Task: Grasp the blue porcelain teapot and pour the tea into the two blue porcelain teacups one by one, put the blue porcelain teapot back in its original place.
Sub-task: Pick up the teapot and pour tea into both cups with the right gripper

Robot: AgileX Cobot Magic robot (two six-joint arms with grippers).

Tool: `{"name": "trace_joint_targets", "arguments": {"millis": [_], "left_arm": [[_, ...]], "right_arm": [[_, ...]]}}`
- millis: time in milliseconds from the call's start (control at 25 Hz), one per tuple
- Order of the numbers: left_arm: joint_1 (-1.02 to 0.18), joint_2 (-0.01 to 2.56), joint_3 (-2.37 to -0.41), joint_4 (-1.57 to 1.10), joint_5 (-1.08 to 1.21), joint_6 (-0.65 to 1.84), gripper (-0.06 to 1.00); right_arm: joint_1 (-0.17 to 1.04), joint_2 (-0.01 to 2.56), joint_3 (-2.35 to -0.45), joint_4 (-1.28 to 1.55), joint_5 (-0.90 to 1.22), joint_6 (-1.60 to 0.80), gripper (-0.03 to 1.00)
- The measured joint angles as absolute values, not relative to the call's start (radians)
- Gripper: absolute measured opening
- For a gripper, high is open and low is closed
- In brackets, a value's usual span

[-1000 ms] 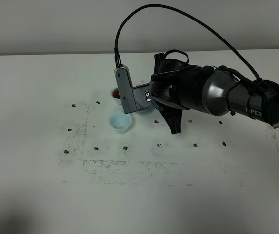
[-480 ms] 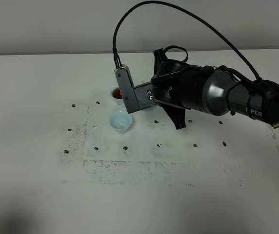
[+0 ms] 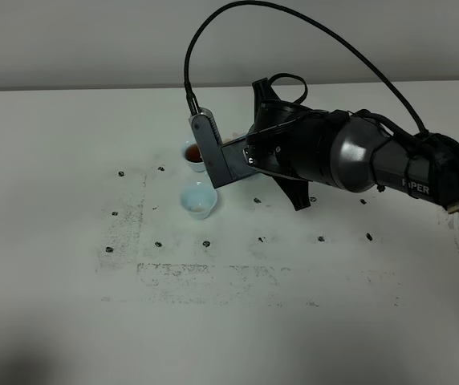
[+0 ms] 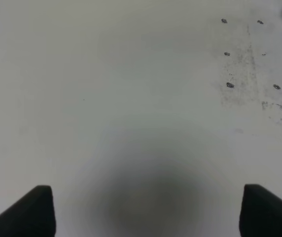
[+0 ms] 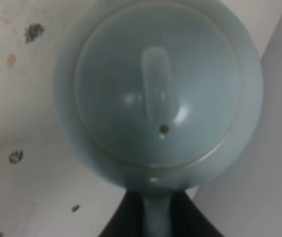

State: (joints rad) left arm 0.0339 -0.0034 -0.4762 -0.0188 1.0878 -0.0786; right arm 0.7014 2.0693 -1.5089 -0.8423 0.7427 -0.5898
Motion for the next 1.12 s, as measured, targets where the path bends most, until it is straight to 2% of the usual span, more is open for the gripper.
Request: {"name": "trace_joint_targets", "arguments": {"millis": [1120], "left_arm": [[0.034,-0.003,-0.476,-0.019,1.088,-0.079,0.72]], "right_arm": [[0.763,2.068,-1.509,-0.99,0.83,-0.476,0.05]]}}
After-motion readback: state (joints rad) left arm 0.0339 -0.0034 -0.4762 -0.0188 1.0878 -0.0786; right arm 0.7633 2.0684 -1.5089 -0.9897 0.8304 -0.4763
